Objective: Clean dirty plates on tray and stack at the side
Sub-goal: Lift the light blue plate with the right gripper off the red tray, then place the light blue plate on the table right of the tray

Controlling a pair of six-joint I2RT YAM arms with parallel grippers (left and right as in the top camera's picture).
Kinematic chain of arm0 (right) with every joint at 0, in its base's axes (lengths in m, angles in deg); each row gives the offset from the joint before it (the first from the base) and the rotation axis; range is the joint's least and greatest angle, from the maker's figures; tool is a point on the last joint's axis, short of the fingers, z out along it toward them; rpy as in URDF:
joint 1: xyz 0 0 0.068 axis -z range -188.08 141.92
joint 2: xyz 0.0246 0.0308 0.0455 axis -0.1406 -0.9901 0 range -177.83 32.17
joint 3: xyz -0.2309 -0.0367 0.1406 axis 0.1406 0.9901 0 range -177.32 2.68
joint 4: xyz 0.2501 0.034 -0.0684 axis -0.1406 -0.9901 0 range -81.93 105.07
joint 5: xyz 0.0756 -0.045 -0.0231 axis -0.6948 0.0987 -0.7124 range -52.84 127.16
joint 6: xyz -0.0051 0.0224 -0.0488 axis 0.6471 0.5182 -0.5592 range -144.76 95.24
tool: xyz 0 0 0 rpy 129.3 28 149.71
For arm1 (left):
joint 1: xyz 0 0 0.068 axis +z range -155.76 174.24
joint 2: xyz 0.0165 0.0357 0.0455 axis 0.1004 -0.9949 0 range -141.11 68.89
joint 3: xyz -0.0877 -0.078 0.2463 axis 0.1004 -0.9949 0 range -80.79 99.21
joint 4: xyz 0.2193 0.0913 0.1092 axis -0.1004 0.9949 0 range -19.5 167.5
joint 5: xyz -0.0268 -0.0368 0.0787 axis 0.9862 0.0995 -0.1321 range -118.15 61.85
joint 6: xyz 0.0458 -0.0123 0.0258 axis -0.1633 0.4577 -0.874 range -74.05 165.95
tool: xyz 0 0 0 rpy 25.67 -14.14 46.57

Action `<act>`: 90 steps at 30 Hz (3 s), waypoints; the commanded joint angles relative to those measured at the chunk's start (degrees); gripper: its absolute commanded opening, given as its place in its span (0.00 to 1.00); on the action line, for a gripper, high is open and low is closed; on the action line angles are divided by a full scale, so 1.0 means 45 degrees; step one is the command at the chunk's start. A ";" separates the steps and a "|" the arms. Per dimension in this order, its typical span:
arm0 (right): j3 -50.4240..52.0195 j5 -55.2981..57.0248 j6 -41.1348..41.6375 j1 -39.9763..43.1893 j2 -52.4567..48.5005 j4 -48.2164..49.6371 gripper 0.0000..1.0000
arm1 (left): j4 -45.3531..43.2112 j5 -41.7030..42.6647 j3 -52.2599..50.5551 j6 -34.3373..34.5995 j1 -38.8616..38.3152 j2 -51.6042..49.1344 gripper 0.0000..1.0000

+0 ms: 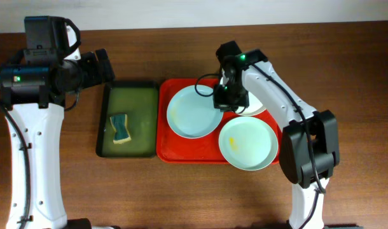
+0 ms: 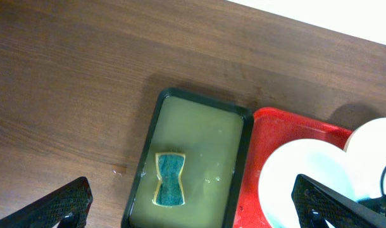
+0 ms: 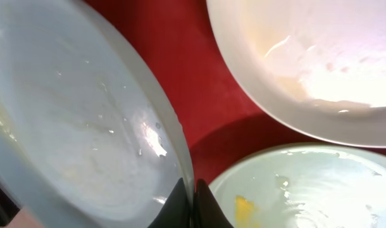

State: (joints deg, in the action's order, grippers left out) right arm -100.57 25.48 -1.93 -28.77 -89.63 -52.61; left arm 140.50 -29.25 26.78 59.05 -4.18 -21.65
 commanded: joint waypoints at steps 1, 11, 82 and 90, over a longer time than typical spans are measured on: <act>-0.1491 -0.0214 -0.0690 0.0044 0.0131 -0.0874 0.04 | -0.0005 -0.0146 -0.0015 0.0073 0.0078 -0.0044 1.00; -0.2686 0.4153 0.0753 -0.4022 -0.0277 0.4546 0.04 | -0.0005 -0.0146 -0.0015 0.0073 0.0078 -0.0044 0.99; -0.2487 0.1025 -0.0680 1.0161 0.0865 0.0340 0.04 | -0.0005 -0.0141 -0.0015 0.0073 0.0078 -0.0044 1.00; -0.2059 0.1083 -0.1559 1.1856 0.0500 -0.1676 0.04 | -0.0005 -0.0141 -0.0015 0.0073 0.0078 -0.0044 0.99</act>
State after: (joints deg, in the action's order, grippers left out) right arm -111.41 30.81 -6.80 25.96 -88.40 -59.69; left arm 140.56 -29.27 26.69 59.05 -4.11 -21.65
